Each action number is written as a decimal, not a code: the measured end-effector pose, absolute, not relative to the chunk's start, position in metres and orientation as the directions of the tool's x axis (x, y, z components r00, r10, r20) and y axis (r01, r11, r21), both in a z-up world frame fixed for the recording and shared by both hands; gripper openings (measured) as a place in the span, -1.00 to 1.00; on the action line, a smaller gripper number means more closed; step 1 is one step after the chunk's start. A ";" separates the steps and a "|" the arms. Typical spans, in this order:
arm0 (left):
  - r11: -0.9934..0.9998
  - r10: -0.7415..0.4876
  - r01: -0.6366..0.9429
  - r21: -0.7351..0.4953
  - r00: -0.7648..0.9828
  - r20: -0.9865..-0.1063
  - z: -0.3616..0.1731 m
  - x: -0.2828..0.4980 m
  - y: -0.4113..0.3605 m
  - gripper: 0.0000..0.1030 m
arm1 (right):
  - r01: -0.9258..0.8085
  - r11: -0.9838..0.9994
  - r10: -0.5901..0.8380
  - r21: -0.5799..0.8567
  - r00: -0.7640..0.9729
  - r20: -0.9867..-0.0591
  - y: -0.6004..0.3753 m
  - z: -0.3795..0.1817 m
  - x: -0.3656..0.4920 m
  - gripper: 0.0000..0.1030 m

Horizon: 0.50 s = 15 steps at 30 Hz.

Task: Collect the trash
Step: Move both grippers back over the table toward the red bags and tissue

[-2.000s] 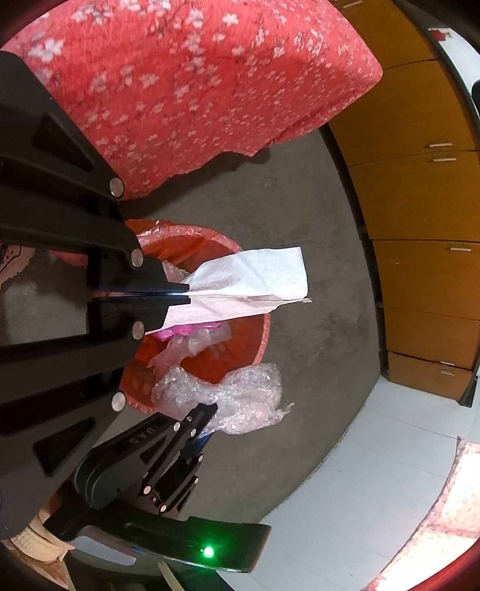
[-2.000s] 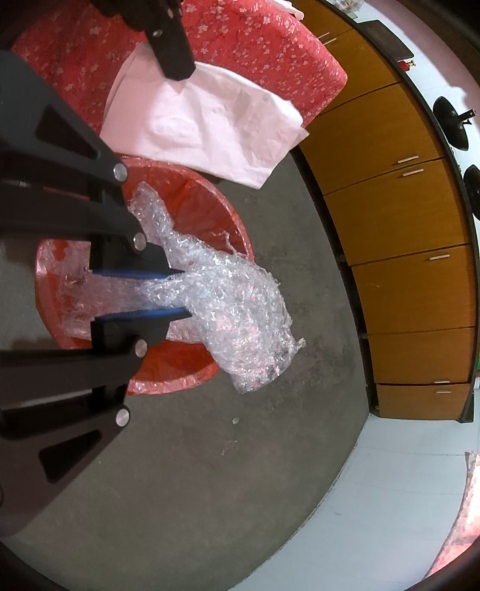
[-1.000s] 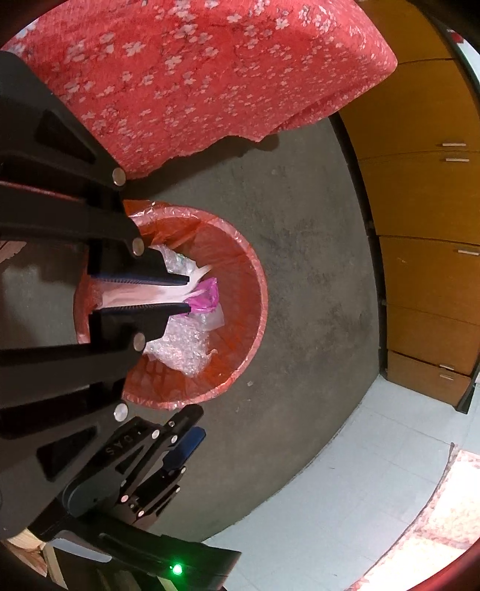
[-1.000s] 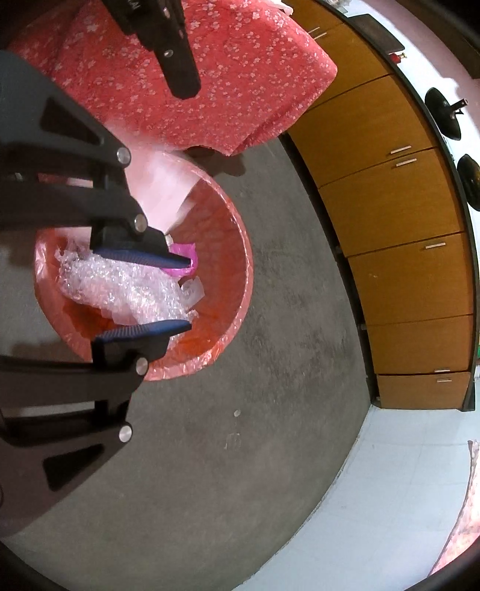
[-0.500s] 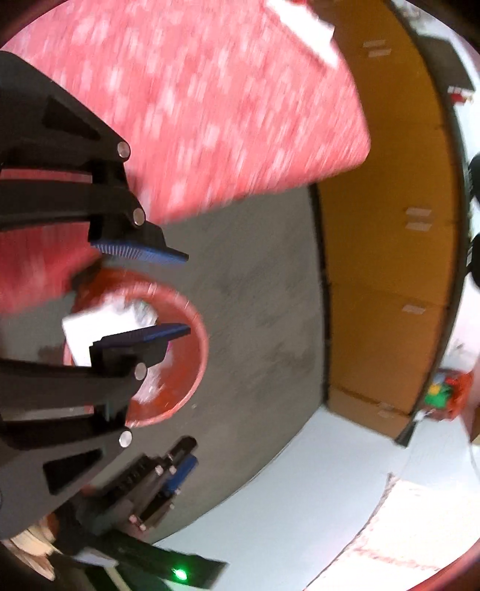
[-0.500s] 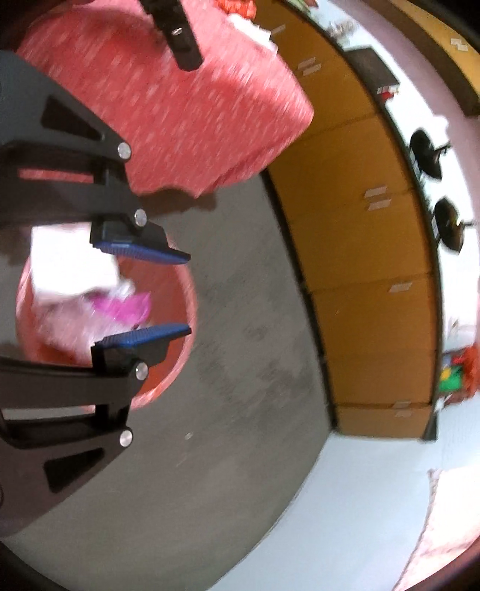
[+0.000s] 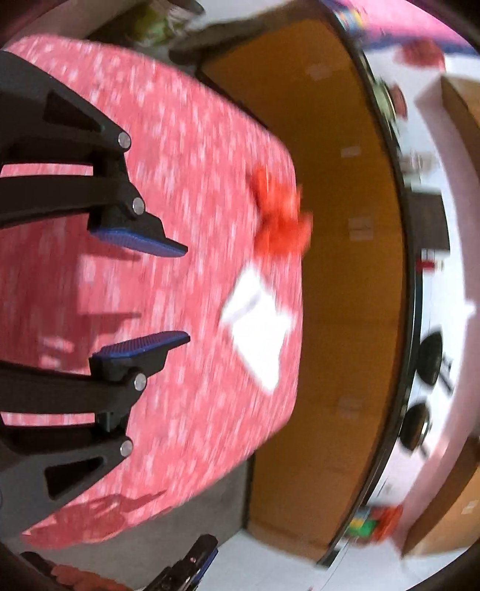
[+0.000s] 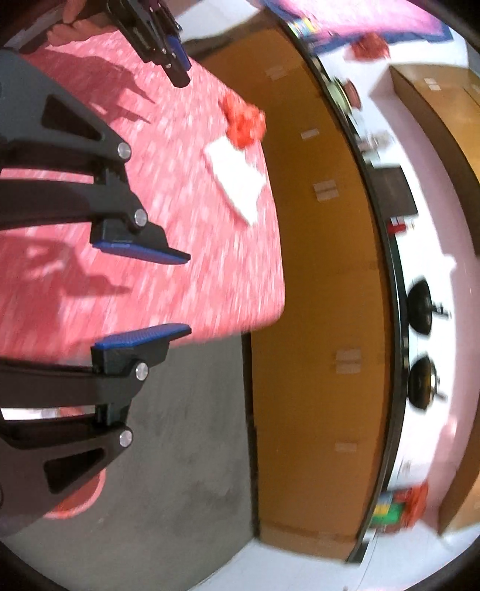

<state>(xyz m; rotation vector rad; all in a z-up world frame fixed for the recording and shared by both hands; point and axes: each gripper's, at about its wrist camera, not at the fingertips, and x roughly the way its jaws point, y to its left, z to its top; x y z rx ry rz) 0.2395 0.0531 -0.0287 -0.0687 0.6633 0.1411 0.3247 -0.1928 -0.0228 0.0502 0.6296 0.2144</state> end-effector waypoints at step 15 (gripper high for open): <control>0.937 0.188 -0.327 -0.122 0.767 -0.613 -0.041 0.235 0.182 -0.07 | -0.286 0.956 0.251 0.069 0.673 -0.696 0.008 -0.055 0.415 -0.17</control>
